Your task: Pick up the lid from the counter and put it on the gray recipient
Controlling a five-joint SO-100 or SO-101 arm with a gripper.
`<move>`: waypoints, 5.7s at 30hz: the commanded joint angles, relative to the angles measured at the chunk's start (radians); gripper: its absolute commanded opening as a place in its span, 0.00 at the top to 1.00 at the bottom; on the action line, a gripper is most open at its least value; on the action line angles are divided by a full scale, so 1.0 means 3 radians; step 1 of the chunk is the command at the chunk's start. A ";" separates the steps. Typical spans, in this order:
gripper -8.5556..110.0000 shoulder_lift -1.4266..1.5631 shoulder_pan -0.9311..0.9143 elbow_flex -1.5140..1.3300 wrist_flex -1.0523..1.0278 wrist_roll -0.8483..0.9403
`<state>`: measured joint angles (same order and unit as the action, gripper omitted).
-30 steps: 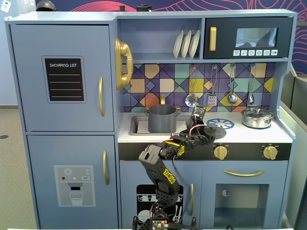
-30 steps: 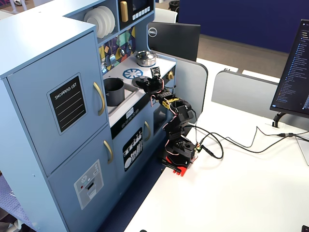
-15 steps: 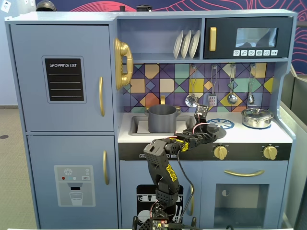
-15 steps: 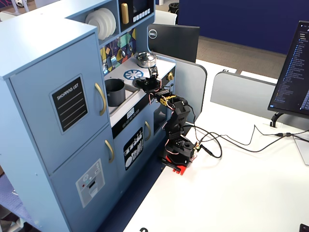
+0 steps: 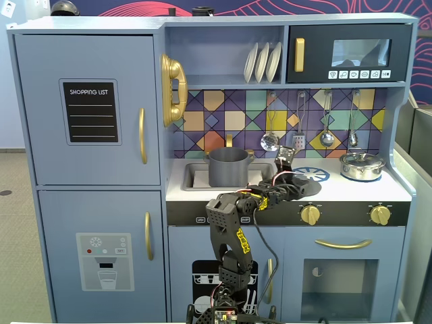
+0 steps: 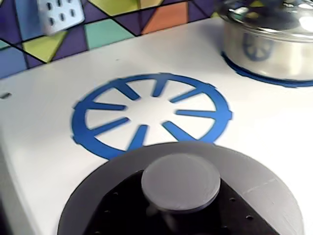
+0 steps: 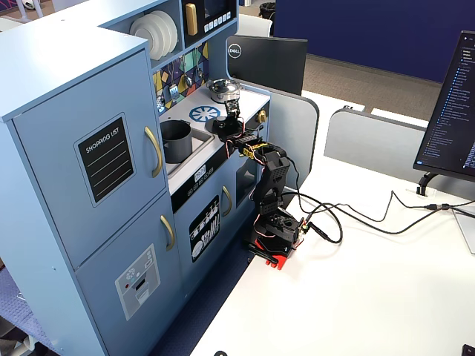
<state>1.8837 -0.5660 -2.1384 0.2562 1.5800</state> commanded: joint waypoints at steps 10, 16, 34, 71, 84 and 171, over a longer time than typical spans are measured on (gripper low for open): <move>0.93 0.0189 0.0230 0.0879 -0.0245 0.0051; 0.93 0.0343 0.0481 0.1360 -0.0675 0.0077; 0.93 0.0741 0.1365 0.1657 -0.1462 0.0102; 0.93 0.0614 0.1866 0.1181 -0.1365 -0.0036; 0.93 0.0532 0.1866 0.1074 -0.1258 -0.0031; 0.89 0.4316 0.1687 -0.2879 -0.5937 -0.0332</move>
<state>3.1845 -0.0276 -2.9989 -1.3468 1.4757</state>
